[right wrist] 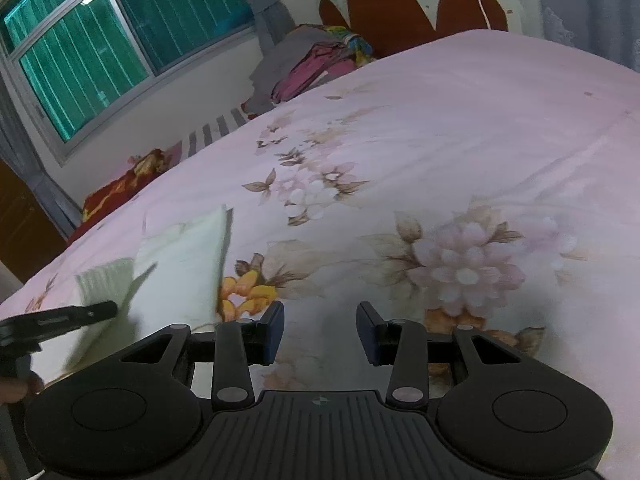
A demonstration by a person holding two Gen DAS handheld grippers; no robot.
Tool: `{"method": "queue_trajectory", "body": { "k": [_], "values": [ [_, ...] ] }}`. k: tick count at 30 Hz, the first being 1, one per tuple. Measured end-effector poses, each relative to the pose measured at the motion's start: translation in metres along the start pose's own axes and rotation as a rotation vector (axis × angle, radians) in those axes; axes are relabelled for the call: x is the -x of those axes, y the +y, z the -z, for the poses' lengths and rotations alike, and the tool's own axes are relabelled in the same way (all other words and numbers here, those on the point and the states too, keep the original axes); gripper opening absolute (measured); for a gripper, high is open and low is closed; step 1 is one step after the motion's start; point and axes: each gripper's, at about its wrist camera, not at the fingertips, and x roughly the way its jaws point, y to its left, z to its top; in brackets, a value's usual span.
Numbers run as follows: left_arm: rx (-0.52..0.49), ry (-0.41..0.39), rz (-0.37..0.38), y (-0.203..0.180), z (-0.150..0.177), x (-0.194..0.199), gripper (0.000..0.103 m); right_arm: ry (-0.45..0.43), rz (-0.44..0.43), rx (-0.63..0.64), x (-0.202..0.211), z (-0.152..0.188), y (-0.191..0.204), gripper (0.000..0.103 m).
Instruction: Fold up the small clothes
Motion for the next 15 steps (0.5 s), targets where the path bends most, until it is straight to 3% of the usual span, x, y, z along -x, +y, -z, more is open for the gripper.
{"method": "queue_trajectory", "body": {
  "k": [1,2,3,5,7,10,13,14,15],
  "values": [
    [-0.006,0.004,0.001,-0.003,0.001,-0.002,0.024,0.001,-0.003,-0.002,0.002,-0.001,-0.002,0.041],
    [-0.012,-0.001,0.007,-0.007,0.002,-0.002,0.039,0.003,-0.007,-0.003,0.004,-0.001,-0.004,0.041],
    [-0.014,-0.001,0.020,-0.010,0.002,0.000,0.062,0.004,-0.016,-0.004,0.006,-0.002,-0.005,0.041],
    [-0.017,-0.017,0.009,-0.018,0.004,0.006,0.088,-0.001,-0.039,-0.011,0.006,-0.003,-0.003,0.041],
    [-0.039,-0.074,-0.035,-0.019,0.009,0.024,0.088,-0.006,-0.062,-0.008,0.006,-0.005,0.004,0.041],
    [0.014,-0.124,-0.084,0.005,0.020,0.059,0.081,-0.002,-0.111,0.008,-0.002,-0.009,0.022,0.041],
    [0.077,-0.158,-0.170,0.046,0.042,0.102,0.063,0.012,-0.168,0.038,-0.016,-0.011,0.048,0.041],
    [0.098,-0.159,-0.204,0.062,0.051,0.116,0.049,0.019,-0.186,0.051,-0.022,-0.011,0.058,0.041],
    [0.124,-0.160,-0.244,0.078,0.060,0.129,0.045,0.026,-0.199,0.064,-0.028,-0.011,0.068,0.041]
  ]
}}
